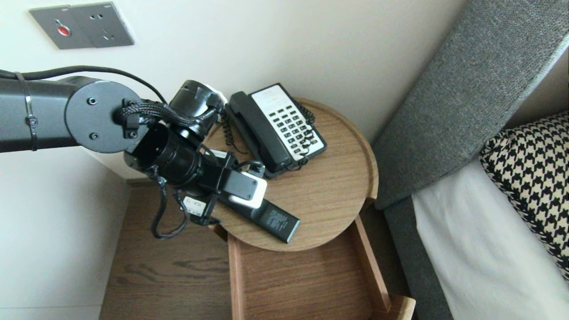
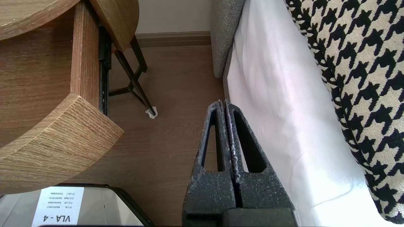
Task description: Put the remote controls on the table in the drawer one by one
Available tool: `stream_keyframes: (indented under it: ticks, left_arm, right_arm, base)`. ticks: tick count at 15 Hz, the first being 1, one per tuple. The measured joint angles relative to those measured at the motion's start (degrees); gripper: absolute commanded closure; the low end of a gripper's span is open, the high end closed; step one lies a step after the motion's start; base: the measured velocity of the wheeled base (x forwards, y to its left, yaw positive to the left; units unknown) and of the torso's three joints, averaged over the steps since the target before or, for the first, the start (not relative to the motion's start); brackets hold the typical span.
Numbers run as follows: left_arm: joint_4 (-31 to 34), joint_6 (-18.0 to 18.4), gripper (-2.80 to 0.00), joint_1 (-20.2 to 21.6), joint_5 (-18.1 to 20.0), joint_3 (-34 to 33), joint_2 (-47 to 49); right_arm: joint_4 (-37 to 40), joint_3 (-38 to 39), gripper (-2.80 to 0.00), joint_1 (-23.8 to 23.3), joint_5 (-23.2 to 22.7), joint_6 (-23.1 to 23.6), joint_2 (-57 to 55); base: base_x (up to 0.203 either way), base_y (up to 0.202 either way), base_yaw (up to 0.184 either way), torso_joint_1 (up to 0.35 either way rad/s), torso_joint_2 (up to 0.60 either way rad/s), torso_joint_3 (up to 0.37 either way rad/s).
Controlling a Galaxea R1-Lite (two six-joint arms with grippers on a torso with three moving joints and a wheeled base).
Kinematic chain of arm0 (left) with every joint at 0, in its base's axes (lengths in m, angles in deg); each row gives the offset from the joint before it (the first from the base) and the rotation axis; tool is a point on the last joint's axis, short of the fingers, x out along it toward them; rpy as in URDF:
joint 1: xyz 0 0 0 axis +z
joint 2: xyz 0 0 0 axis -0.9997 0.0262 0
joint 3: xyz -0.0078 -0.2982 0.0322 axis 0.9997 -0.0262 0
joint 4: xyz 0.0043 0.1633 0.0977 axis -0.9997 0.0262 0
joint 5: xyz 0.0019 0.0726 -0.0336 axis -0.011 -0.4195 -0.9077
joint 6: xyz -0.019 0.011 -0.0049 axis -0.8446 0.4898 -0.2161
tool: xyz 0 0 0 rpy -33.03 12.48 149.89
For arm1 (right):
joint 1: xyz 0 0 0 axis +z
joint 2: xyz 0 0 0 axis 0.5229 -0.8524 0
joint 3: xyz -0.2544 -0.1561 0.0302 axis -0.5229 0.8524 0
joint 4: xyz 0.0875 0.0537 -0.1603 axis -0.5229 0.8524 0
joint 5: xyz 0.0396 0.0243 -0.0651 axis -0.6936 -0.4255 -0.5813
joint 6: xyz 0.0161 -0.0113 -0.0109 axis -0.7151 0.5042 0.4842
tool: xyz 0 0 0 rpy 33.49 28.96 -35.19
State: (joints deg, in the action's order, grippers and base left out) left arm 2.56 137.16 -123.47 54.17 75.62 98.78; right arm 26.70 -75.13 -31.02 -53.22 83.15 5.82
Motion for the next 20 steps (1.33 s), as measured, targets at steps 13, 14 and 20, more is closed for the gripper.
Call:
stream_keyframes:
  ticks: [13,14,20]
  left_arm:
    - [8.2,0.3,-2.80,-1.4,-2.0,3.1,1.3]
    - [8.2,0.2,-2.80,-1.5,-2.2,3.6,1.6]
    - [9.6,0.3,-2.80,-1.8,-2.4,3.7,2.3]
  right_arm:
    - [0.0,0.0,0.00,0.0,0.0,0.0,0.0]
    - [0.0,0.0,0.00,0.0,0.0,0.0,0.0]
    - [0.0,0.0,0.00,-0.1,0.0,0.0,0.0]
  base:
    - [0.000,0.000,0.000,0.000,0.00,0.000]
    - [0.000,0.000,0.000,0.000,0.00,0.000]
    - [0.000,0.000,0.000,0.000,0.00,0.000]
